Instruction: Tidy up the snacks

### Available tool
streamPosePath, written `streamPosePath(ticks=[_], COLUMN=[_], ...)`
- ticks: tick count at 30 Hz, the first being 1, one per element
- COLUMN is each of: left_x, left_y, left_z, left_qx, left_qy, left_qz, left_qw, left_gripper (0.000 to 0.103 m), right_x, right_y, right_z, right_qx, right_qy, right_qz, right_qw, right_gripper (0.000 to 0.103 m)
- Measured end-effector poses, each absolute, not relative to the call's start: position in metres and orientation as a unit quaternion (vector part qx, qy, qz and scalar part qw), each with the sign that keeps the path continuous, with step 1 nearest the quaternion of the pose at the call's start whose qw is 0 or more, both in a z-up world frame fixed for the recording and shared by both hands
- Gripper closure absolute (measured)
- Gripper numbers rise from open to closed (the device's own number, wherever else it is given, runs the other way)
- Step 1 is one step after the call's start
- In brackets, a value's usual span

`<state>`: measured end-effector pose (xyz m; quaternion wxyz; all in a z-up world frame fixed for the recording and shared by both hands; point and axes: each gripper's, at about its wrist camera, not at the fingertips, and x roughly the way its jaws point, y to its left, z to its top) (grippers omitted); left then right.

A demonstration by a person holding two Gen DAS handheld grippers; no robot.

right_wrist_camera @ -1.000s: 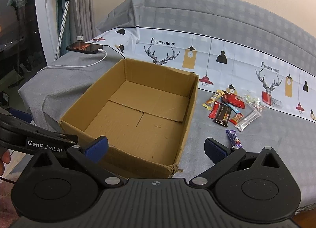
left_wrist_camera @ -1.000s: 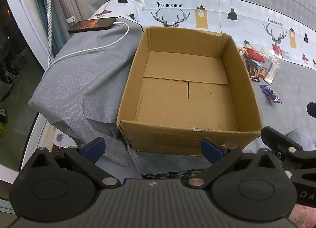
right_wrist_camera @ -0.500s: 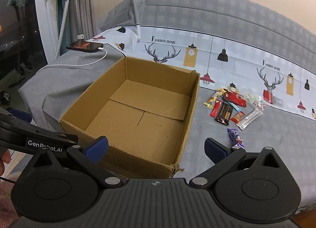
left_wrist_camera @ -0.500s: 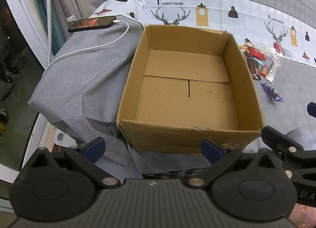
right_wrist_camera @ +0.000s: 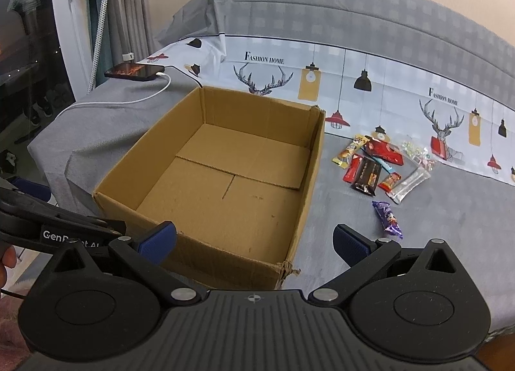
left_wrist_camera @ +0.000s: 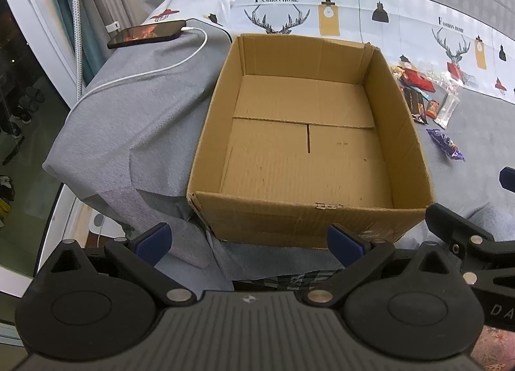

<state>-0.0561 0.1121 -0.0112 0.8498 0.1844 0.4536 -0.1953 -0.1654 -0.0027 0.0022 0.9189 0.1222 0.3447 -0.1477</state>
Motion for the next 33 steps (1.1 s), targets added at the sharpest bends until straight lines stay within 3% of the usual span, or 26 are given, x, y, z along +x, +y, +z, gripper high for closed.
streamPosePath(ticks=[18, 33], left_x=[-0.041, -0.045], left_y=[0.079, -0.042], left_z=[-0.026, -0.027], left_qx=[0.216, 0.271], left_qy=[0.472, 0.448], left_qz=[-0.195, -0.260], left_qw=[0.832, 0.811], left_gripper=[0.000, 0.000], right_x=[-0.158, -0.188], right_y=[-0.031, -0.131], right_z=[-0.021, -0.045], right_qx=[0.146, 0.219], right_qy=[0.341, 0.365], right_qz=[-0.170, -0.274], right_qw=[0.913, 0.862], right_gripper=[0.000, 0.000])
